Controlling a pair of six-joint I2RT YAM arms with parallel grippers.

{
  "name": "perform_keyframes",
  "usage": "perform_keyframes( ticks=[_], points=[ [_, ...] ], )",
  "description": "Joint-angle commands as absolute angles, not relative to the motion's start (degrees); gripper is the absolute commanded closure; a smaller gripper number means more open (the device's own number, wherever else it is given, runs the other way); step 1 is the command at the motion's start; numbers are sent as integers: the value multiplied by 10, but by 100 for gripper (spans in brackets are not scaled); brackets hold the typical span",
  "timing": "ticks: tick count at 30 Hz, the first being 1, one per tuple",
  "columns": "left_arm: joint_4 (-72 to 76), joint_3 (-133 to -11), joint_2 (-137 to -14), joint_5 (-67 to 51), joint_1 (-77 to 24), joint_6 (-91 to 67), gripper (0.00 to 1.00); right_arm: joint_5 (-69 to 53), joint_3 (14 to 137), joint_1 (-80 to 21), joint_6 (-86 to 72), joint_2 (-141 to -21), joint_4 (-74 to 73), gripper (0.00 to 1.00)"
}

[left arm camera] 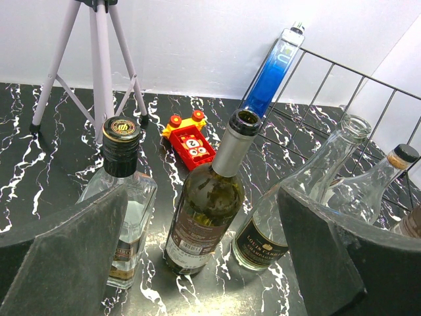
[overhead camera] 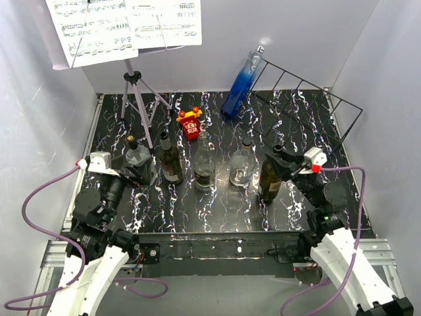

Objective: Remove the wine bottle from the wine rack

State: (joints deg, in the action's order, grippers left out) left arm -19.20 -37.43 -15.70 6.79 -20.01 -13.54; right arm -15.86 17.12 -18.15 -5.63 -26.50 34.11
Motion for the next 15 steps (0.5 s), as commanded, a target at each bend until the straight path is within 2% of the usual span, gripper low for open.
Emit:
perform_keyframes(
  ticks=[1, 5, 8, 15],
  points=[
    [-187, -376, -156, 65, -202, -134, 2, -206, 219, -246, -61, -234, 338, 99],
    [-191, -378, -156, 70, -202, -134, 2, -231, 232, -321, -94, -258, 362, 99],
    [-190, -379, -149, 81, -202, -134, 2, -205, 231, -394, -99, -307, 437, 99],
    [-194, -378, -122, 118, -202, -133, 2, -178, 308, -561, -31, -535, 624, 99]
  ],
)
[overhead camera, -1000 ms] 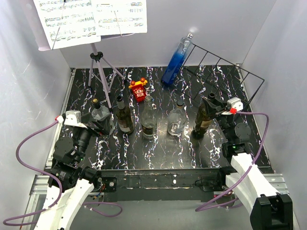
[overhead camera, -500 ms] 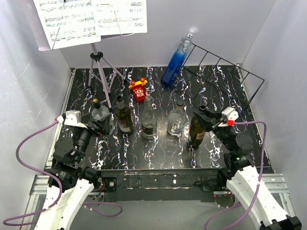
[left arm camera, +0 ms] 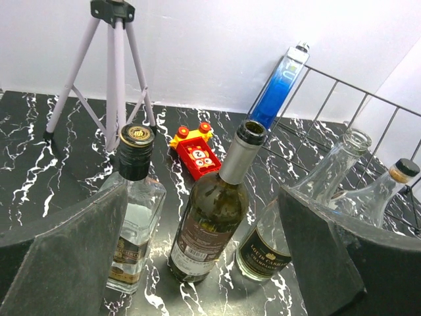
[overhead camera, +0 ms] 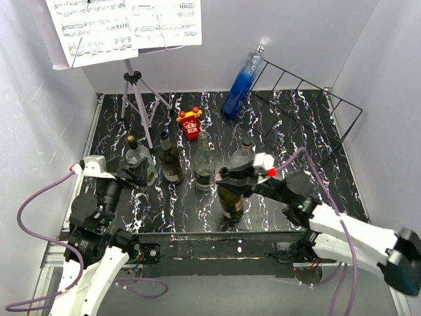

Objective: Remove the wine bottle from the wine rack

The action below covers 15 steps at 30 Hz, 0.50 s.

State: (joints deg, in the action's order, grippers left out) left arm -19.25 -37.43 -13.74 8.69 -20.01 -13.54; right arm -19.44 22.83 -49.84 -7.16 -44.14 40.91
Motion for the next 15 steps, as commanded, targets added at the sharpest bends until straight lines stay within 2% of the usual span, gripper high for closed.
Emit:
perform_keyframes(
  ticks=[1, 8, 15],
  points=[
    [-196, -377, -117, 126, -202, -133, 2, -185, 325, -571, -29, -574, 655, 99],
    [-201, -372, -77, 182, -202, -136, 2, -203, 446, -603, -74, -808, 875, 99],
    [-202, -372, -78, 189, -202, -137, 2, -193, 541, -637, -60, -915, 875, 99]
  ],
)
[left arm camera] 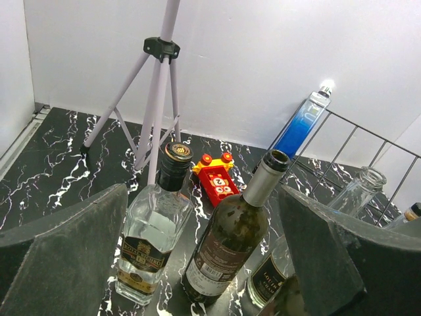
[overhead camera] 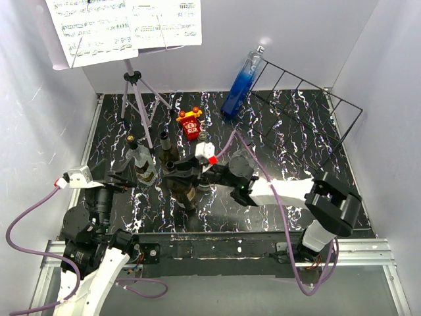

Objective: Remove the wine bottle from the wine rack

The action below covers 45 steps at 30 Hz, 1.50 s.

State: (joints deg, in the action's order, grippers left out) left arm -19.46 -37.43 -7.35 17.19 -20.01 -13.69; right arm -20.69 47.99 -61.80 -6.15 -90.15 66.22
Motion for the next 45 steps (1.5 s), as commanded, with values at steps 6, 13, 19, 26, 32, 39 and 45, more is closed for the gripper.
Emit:
perform_keyframes(
  ticks=[6, 13, 19, 26, 32, 39, 45],
  points=[
    [-202, -373, -80, 185, -202, -137, 2, -179, 566, -658, -58, -964, 876, 99],
    [-200, -371, -83, 183, -202, -137, 2, -154, 567, -672, -54, -978, 876, 99],
    [-200, -374, -91, 174, -202, -136, 2, -152, 580, -680, -57, -993, 876, 99],
    [-200, -374, -91, 175, -202, -136, 2, -150, 616, -680, -61, -1021, 876, 99],
    [-201, -373, -91, 174, -202, -136, 2, -150, 596, -682, -76, -1020, 876, 88],
    [-200, -374, -91, 171, -202, -136, 2, -143, 556, -683, -71, -1002, 876, 47],
    [-200, -374, -92, 170, -201, -136, 2, -134, 534, -685, -66, -986, 875, 38]
  ],
)
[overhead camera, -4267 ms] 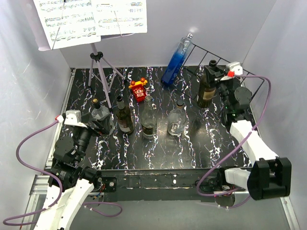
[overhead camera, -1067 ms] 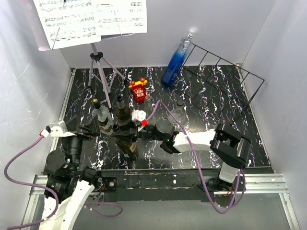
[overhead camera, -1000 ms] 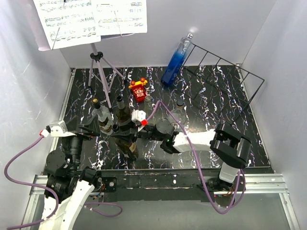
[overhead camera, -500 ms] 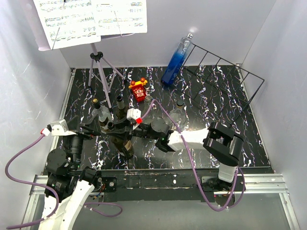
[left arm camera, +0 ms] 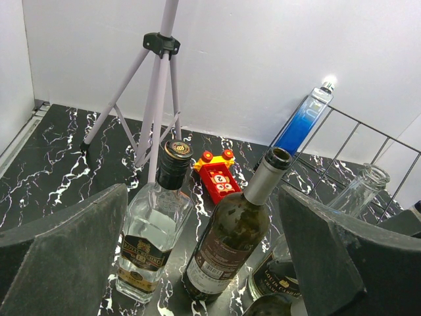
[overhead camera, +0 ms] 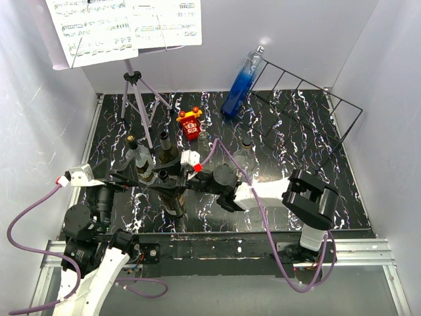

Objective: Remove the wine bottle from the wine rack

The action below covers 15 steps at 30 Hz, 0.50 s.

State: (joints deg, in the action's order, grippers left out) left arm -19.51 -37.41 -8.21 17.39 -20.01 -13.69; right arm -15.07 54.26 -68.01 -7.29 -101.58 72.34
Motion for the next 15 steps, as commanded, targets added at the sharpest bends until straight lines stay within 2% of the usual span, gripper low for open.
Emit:
perform_keyframes(
  ticks=[1, 9, 15],
  points=[
    [-200, -374, -92, 170, -202, -136, 2, -134, 533, -683, -65, -985, 875, 36],
    [-200, -374, -93, 168, -202, -136, 2, -115, 526, -685, -69, -961, 875, 23],
    [-200, -373, -93, 163, -202, -136, 2, -106, 521, -683, -62, -919, 832, 18]
  ],
)
